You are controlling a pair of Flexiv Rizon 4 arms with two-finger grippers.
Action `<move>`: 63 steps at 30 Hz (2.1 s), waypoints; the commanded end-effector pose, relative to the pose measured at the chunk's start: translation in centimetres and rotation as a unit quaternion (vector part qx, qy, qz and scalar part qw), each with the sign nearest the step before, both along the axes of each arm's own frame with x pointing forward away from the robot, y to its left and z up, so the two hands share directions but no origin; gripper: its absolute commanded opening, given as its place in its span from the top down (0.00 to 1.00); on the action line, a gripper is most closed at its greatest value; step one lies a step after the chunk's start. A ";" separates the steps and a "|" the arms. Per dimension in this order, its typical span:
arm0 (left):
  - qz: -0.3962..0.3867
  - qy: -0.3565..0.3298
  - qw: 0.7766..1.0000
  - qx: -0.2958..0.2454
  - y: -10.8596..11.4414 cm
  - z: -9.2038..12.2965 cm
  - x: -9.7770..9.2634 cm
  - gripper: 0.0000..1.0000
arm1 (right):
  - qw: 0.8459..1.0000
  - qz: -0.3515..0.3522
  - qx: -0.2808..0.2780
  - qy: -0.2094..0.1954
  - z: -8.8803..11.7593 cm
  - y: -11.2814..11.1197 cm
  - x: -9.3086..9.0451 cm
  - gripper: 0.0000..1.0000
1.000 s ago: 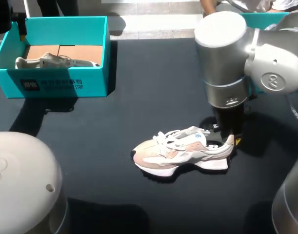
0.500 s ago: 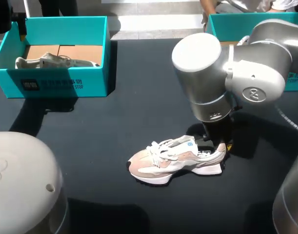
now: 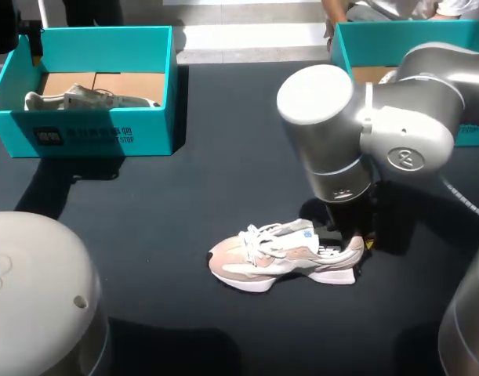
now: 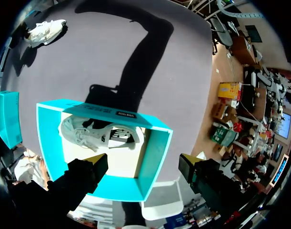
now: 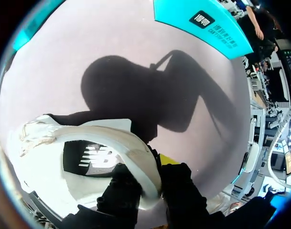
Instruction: Take the shoe out of the shoebox, open the shoe tongue, remove and reinsert the insole, then place the shoe into the shoebox
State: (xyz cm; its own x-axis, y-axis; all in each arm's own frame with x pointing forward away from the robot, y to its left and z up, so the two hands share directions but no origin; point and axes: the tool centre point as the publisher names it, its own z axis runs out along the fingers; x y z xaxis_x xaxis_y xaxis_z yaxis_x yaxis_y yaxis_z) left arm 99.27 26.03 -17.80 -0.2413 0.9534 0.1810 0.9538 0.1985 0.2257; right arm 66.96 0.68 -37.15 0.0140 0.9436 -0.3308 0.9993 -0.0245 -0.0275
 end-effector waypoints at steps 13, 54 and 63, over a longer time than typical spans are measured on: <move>0.000 -0.001 1.000 0.001 0.0 0.0 -0.1 0.00 | 0.998 0.018 0.052 0.027 3.5 -0.4 0.1 0.00; 0.000 -0.001 1.000 0.001 0.0 0.0 -0.1 0.00 | 0.845 0.515 0.138 0.042 11.1 -0.1 -2.5 0.00; 0.000 -0.001 1.000 0.001 0.0 0.0 -0.1 0.00 | 0.764 0.628 0.147 0.025 11.6 -1.8 -0.6 0.00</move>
